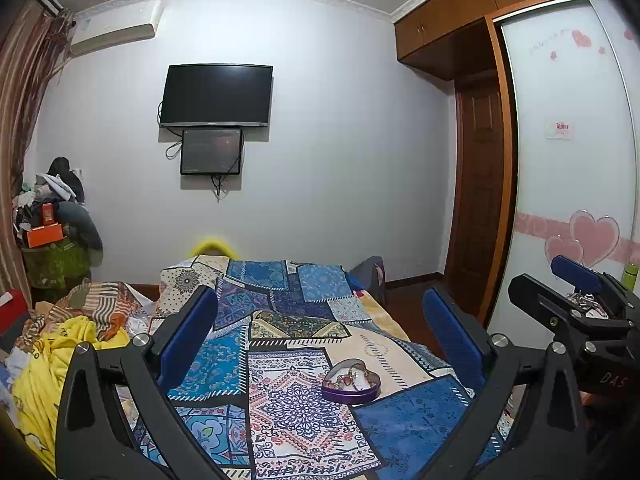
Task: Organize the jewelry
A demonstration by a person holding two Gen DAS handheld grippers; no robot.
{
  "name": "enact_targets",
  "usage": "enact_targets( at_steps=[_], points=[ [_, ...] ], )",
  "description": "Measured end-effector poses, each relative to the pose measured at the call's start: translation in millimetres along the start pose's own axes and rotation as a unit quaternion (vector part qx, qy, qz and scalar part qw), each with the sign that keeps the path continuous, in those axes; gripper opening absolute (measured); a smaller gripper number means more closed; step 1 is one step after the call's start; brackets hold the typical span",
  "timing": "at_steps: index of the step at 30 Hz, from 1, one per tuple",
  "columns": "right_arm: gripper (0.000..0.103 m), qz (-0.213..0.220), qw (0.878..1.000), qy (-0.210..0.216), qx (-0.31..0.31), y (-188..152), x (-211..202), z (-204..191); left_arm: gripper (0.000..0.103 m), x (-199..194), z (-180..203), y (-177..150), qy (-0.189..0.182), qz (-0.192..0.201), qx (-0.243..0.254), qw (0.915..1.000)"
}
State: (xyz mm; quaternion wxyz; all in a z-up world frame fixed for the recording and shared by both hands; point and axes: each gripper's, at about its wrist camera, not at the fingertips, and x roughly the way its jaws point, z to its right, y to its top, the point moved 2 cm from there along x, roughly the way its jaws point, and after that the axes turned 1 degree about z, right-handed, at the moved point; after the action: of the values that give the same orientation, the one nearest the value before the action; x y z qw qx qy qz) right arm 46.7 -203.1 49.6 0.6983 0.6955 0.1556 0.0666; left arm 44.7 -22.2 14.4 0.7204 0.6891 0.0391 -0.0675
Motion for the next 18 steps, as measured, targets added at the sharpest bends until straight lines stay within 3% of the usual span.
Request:
enact_targets(
  at_steps=[18],
  points=[
    [0.098,-0.010,1.000,0.004,0.016,-0.5,2.4,7.5,0.103,4.9,-3.0,-2.3,-0.004,-0.010,-0.012,0.9999]
  ],
)
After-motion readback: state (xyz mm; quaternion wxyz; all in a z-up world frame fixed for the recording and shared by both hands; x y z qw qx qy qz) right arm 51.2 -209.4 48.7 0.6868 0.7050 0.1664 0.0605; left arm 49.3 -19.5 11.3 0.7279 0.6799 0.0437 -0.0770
